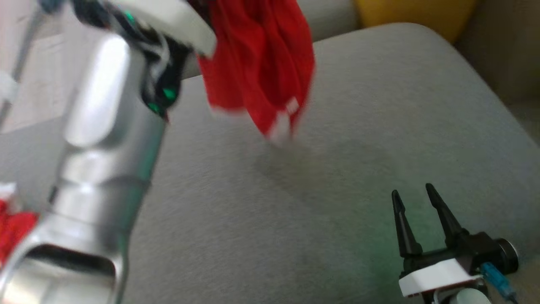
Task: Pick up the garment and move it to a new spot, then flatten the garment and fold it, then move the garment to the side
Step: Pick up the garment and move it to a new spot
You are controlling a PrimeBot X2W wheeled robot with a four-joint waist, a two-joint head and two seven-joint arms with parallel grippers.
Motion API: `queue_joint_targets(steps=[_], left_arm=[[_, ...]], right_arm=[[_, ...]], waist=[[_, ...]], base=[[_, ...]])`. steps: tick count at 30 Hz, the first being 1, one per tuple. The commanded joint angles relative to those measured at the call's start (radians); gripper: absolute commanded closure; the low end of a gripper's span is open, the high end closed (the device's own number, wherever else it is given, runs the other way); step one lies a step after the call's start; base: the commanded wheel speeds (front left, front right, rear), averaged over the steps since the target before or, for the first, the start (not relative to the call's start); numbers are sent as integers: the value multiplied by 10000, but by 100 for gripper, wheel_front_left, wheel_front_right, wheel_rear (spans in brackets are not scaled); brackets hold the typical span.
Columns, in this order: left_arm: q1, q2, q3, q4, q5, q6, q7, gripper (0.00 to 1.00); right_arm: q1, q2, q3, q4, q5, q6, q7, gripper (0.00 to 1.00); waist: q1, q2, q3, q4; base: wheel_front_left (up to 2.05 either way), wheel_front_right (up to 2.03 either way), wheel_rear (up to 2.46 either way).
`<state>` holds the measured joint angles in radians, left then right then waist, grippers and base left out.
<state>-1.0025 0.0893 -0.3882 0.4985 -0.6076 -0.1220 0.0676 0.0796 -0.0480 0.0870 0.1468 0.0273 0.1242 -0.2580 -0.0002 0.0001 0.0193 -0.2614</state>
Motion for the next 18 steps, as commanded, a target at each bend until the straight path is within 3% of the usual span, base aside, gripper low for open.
queue_joint_targets(steps=[1,6,11,13,15,18], left_arm=[[183,303,192,-181,-32,90,-134,100],[2166,311,42,476,-16,223,-1009,100],[3659,182,130,1415,-106,330,-2311,100],[4135,75,126,1885,-122,351,-2779,0],[4460,-34,228,2078,-39,442,-3146,0],[5017,-164,646,1714,430,948,-3281,0]], right_arm=[[-439,-23,223,-370,105,65,-38,0],[-662,-23,260,-341,255,65,-38,0],[-669,-23,124,-268,286,65,-38,0],[-645,-23,86,-221,277,65,-38,0],[-603,-23,-37,-202,233,65,-38,0],[-460,-22,-226,-126,160,65,-38,0]], waist=[[2,-1,323,-618],[2,-1,717,-795],[2,-1,837,-484],[2,-1,829,-225],[2,-1,736,145],[2,-1,507,803]], base=[[0,0,0],[0,0,0],[0,0,0],[0,0,0],[0,0,0],[0,0,0]])
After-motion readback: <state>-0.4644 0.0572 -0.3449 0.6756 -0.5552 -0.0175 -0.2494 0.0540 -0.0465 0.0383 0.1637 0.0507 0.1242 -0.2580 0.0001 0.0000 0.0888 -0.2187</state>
